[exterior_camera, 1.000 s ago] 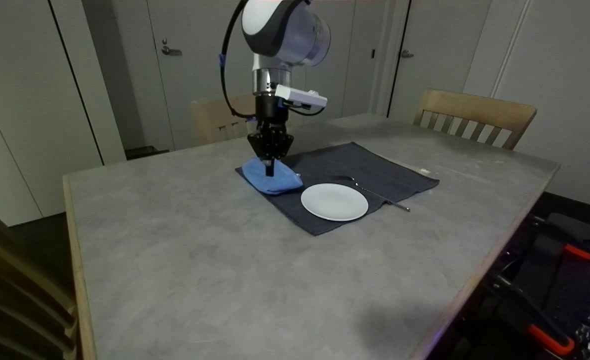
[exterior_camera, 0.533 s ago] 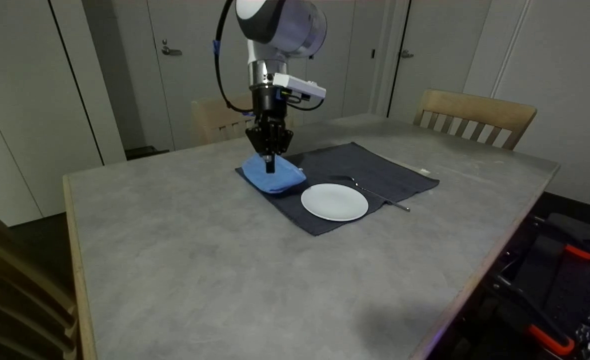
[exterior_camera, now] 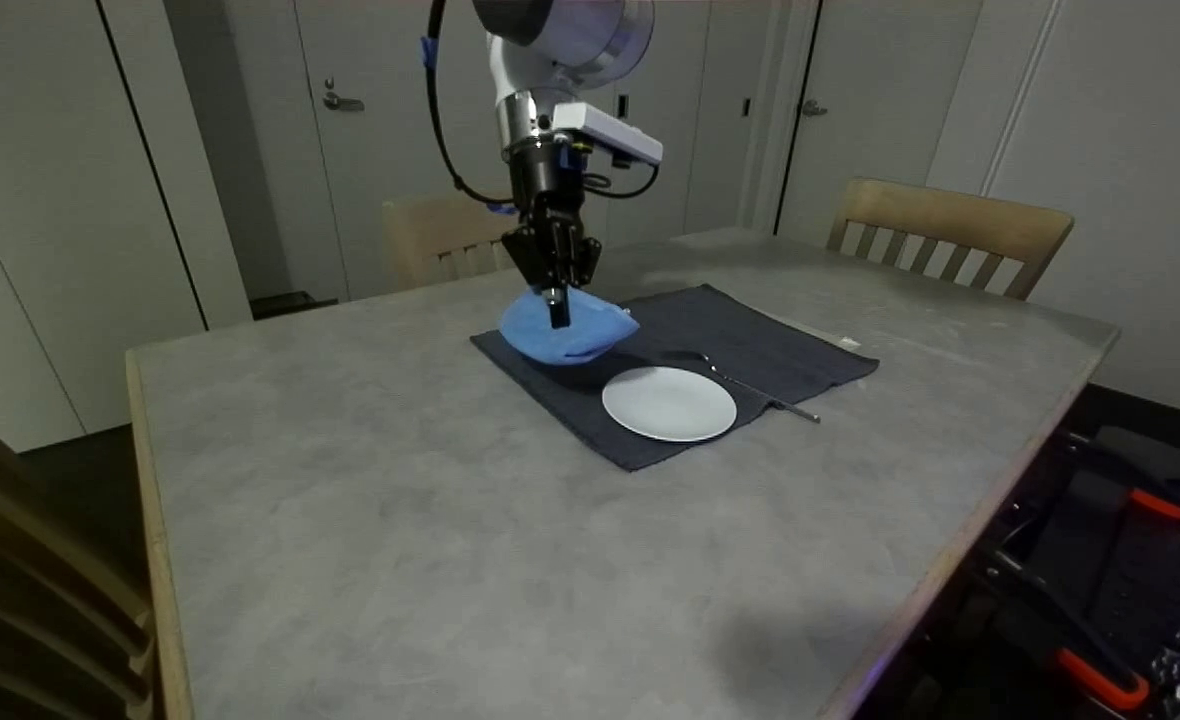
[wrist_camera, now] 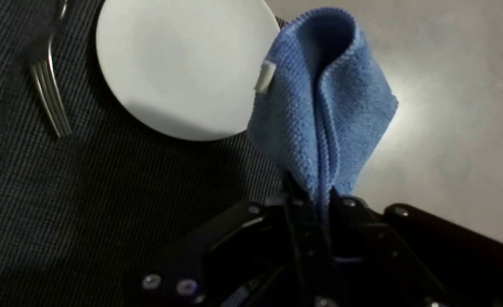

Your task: Wipe the plate with the blue cloth and then put the fork on the plate

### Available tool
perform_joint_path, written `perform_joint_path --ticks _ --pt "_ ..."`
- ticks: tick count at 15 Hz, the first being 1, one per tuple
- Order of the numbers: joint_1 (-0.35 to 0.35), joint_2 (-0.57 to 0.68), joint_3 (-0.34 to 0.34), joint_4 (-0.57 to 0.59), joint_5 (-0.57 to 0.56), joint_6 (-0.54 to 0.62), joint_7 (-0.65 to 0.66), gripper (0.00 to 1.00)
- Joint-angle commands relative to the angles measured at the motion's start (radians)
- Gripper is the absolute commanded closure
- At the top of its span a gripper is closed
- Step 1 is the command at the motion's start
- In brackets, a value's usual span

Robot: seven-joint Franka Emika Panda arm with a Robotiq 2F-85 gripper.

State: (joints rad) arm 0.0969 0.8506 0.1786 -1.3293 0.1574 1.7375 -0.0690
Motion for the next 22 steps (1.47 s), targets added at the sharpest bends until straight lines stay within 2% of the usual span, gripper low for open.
perform_joint_path --ticks 1,5,11,22 --pt "-0.004 -0.054 0.002 -0.05 0.018 -0.074 -0.035 0.98" --pt "-0.001 -0.078 -0.009 -0.097 0.004 -0.114 -0.05 0.98" --pt "-0.046 -0.092 -0.012 -0.173 0.034 -0.094 -0.089 0.98" --pt "-0.082 -0.065 -0.039 -0.209 0.04 -0.131 -0.086 0.98"
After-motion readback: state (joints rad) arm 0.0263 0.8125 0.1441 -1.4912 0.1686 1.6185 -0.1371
